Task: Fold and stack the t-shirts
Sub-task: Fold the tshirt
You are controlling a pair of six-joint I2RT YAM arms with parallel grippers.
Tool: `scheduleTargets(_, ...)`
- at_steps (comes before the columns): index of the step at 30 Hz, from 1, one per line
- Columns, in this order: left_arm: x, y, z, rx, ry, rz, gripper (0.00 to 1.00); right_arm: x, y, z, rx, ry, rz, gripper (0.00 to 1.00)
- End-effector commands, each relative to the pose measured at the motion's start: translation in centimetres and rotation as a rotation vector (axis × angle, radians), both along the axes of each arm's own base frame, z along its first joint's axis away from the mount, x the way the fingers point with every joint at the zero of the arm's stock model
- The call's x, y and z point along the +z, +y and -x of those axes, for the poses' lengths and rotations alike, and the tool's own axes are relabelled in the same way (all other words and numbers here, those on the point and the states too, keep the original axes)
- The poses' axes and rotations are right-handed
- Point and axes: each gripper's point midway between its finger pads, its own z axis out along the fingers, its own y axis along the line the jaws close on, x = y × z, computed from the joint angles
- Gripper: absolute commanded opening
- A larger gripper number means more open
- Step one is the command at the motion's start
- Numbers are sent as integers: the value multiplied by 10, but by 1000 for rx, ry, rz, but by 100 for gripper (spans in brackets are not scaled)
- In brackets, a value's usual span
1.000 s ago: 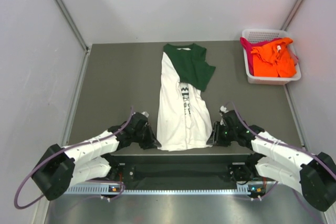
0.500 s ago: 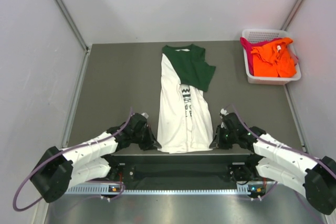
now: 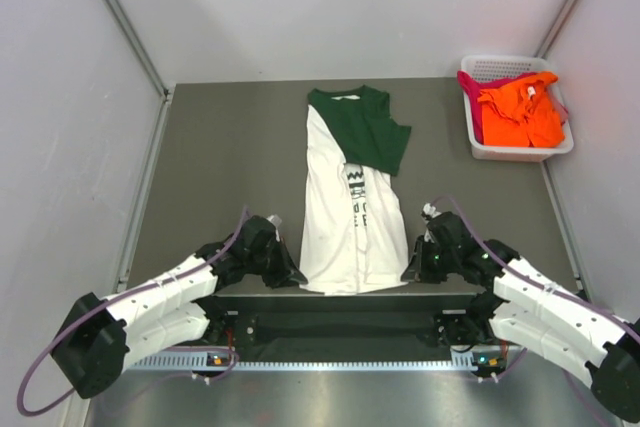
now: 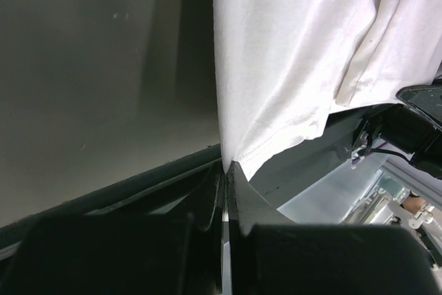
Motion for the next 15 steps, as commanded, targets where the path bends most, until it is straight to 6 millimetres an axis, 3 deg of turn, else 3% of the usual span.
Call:
scheduleTargets(1, 6, -5, 8, -17, 34, 44, 0, 2, -1, 9, 14, 19, 3, 0)
scheduleTargets(8, 18, -13, -4, -25, -3, 52, 0, 16, 2, -11, 9, -43, 33, 0)
scheduleTargets(15, 51, -17, -44, 1, -82, 61, 0, 53, 7, -57, -26, -168, 46, 0)
